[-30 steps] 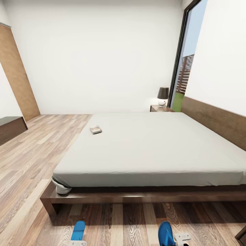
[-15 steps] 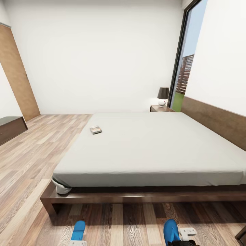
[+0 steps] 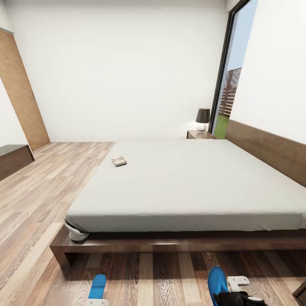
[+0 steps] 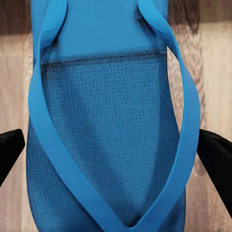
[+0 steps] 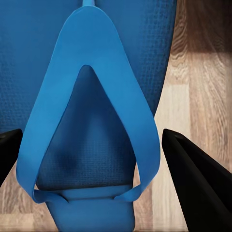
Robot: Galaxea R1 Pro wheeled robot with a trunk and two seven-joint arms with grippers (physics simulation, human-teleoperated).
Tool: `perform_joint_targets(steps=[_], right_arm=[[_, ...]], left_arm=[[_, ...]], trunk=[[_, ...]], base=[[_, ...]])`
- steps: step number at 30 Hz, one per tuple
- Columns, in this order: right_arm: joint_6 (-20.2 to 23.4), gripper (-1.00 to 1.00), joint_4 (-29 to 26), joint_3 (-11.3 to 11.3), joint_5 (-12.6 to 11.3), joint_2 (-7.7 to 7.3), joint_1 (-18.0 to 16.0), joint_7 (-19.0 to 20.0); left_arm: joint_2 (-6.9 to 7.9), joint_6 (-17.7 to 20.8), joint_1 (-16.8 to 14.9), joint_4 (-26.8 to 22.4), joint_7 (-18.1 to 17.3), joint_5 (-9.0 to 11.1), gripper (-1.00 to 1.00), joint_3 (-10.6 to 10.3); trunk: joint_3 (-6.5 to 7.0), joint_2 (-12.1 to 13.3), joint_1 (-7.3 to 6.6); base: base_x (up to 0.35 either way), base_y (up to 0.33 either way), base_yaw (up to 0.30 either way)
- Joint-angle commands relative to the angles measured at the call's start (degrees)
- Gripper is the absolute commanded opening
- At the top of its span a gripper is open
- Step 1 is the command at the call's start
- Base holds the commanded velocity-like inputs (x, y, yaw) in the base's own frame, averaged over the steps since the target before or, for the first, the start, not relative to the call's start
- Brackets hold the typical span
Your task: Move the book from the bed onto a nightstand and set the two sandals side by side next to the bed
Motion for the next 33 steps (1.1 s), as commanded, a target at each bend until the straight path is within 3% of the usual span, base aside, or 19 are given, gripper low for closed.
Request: perform_joint_targets(steps=[1,8,33], right_arm=[[0.51,-1.00,-0.31,-0.11,-0.04,0.00,0.06,0.29],[1.15,-1.00,-1.04,-0.08,0.07,0.07,0.31,0.30],[1.29,-1.00,-0.81,-0.06,0.04,0.05,0.44,0.20]], left_arm=[[0.01,-0.16,-0.03,0.00,0.24,0.49,-1.00,-0.51],[0.08,-0.16,-0.03,0.02,0.24,0.49,-1.00,-0.51],[0.20,-1.27,-0.18,-0.07,0.15,0.49,-1.00,-0.50]], trunk=[[-0.24,-0.44,0.22],[-1.50,-3.25,1.75],[-1.50,-3.25,1.75]], base=[[0.000,0.000,0.000],[0.000,0.000,0.000],[0.007,0.066,-0.008]])
